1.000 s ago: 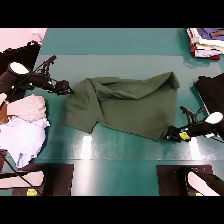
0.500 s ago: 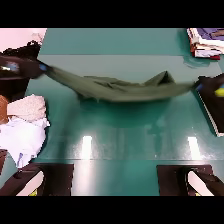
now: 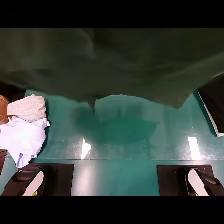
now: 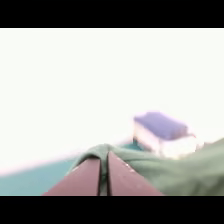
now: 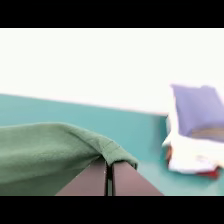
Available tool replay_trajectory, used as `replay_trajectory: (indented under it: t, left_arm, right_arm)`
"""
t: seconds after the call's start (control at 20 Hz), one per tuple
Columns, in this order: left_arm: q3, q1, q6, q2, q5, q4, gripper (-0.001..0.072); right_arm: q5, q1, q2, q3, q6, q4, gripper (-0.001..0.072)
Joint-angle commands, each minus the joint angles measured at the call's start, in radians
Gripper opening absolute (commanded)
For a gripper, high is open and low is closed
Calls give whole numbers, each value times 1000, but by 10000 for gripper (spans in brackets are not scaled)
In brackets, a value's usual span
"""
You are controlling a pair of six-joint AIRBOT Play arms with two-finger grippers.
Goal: Fold the shirts.
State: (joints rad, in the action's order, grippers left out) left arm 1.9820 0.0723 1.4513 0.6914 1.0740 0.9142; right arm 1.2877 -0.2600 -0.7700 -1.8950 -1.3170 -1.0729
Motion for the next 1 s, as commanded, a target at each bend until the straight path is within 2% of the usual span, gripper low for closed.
replay_trajectory:
  t: [0.0,0.15,0.35,0.45,0.65,0.75,0.95]
  left_arm:
    - [134,0,37,-2,-37,30,29]
    - [128,0,79,72,133,156,29]
    - [-78,0,74,224,314,179,30]
    - [-220,0,29,330,337,179,30]
    - [-458,0,-18,578,238,178,30]
    - [-492,0,-45,726,154,178,30]
    - [-490,0,-98,922,-138,88,30]
  right_arm:
    - [75,-12,-55,-174,1,-4,18]
    - [188,-12,-168,-226,-11,2,18]
    - [261,-12,-304,-44,-11,8,18]
    - [288,6,-400,44,-10,0,18]
    - [283,87,-627,197,-11,-59,18]
    - [240,126,-760,232,-11,-87,18]
    - [73,173,-982,117,-31,-99,18]
